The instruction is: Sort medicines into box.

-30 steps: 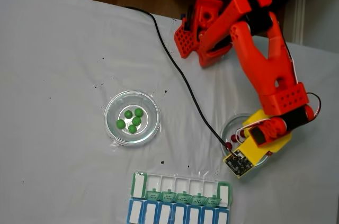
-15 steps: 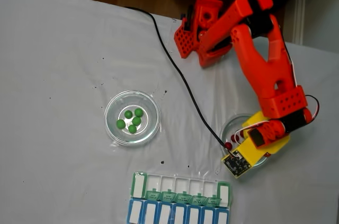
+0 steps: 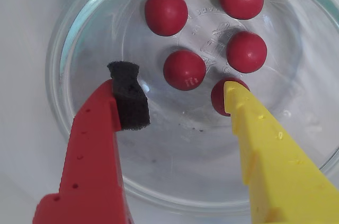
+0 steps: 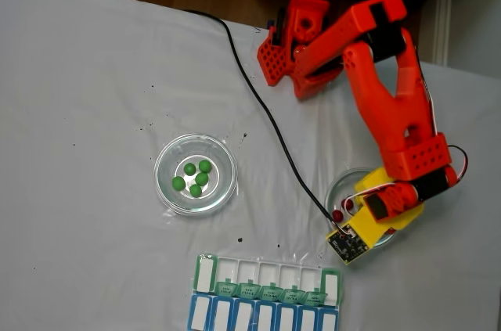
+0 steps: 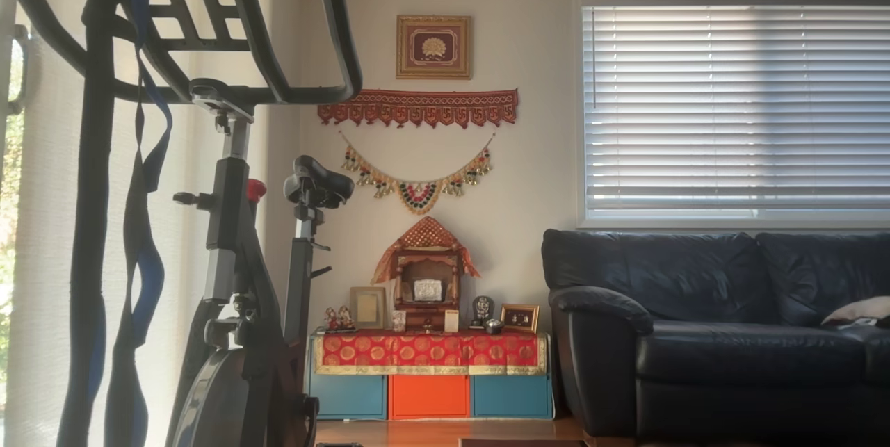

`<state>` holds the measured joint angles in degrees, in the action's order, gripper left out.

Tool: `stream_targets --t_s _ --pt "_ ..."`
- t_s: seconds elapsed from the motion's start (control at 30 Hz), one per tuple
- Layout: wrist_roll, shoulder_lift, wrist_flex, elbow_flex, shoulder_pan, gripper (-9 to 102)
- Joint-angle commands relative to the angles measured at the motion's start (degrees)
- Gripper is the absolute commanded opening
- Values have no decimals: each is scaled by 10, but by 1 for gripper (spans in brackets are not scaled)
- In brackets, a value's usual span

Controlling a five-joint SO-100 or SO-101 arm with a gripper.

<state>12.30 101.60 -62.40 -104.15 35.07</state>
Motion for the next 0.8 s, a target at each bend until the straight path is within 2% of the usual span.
stream_targets --t_s 0.0,0.77 --pt "2 7 12 12 3 28" --pt "-4 -34 40 9 12 27"
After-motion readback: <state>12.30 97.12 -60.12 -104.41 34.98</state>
